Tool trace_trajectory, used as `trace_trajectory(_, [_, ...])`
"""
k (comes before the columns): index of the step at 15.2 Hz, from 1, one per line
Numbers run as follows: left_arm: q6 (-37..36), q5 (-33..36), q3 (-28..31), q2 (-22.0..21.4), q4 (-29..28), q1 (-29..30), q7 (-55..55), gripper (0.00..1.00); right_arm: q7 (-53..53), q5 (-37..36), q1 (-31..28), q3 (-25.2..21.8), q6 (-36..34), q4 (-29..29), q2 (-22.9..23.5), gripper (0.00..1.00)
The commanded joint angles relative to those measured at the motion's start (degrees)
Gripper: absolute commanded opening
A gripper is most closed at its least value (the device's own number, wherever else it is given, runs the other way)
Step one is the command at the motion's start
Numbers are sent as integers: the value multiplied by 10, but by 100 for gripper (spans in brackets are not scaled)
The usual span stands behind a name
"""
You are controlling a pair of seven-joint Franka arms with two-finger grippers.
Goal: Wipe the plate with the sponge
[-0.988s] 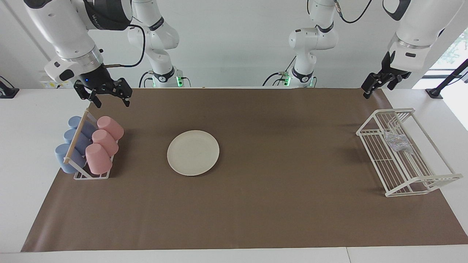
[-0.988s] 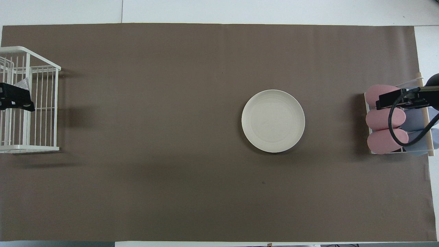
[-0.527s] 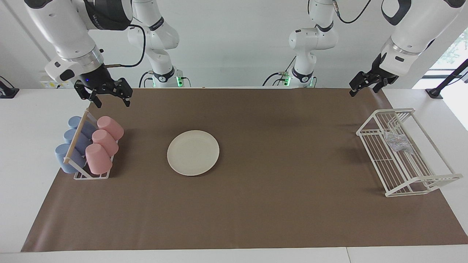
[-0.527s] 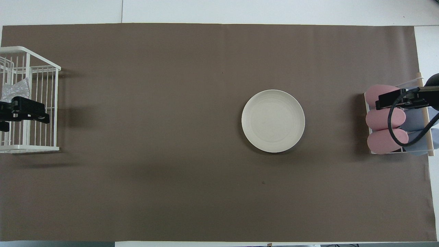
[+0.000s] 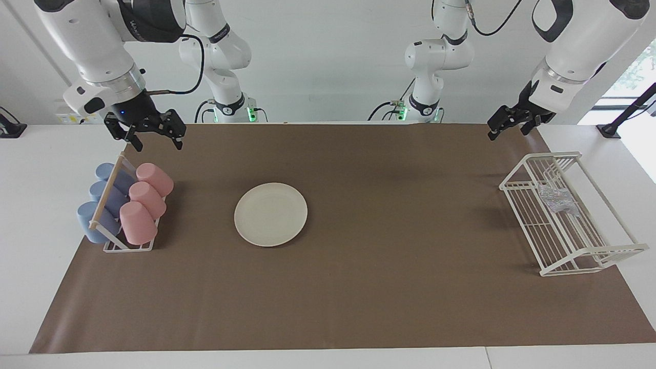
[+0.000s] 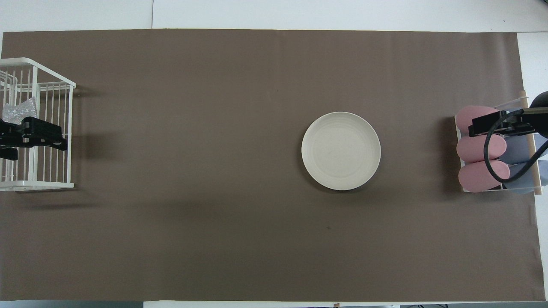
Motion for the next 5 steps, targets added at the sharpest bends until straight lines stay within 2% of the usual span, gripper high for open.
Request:
trace_trajectory(1, [4,-1,1,3,3,0,7,100,-6,3,-3,4,-8,14,8,100])
trace_trajectory(5, [5,-1,0,1,4,1,7,100,-3,3,-2,6,-7,14,8,100])
